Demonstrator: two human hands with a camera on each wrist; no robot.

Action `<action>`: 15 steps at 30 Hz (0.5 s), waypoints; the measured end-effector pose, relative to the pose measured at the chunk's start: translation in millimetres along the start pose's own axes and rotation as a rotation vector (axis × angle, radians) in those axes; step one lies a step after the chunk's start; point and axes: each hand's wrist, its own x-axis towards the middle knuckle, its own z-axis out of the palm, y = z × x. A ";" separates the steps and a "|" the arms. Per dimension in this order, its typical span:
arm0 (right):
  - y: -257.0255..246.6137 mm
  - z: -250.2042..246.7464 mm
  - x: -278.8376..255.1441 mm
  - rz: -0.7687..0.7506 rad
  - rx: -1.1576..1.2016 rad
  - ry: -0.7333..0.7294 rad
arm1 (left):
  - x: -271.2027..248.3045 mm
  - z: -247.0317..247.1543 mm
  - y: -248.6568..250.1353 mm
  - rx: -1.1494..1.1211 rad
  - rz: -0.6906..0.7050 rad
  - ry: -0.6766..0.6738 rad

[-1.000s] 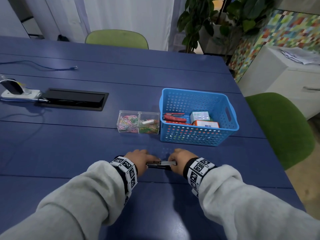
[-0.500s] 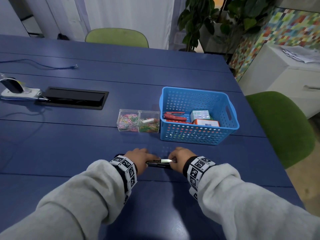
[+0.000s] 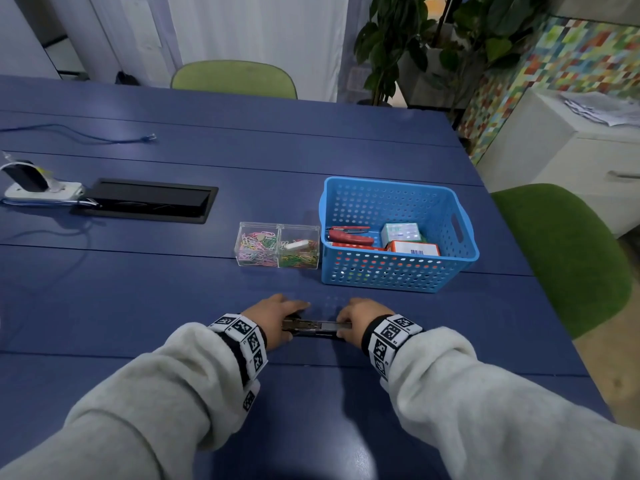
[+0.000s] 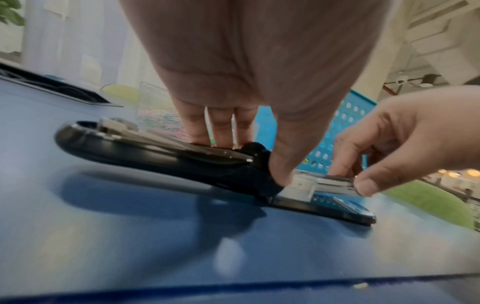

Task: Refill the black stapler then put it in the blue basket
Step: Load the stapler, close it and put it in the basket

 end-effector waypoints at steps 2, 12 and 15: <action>4.5 1.4 0.3 0.030 0.031 -0.017 | -3.3 -3.1 -10.4 0.013 -0.059 0.012; 19.6 10.5 -0.4 0.098 0.326 0.092 | -23.1 -18.7 -35.3 0.064 -0.175 0.009; 20.3 10.2 -0.9 0.103 0.446 0.134 | -27.3 -32.0 -25.9 0.037 -0.146 0.054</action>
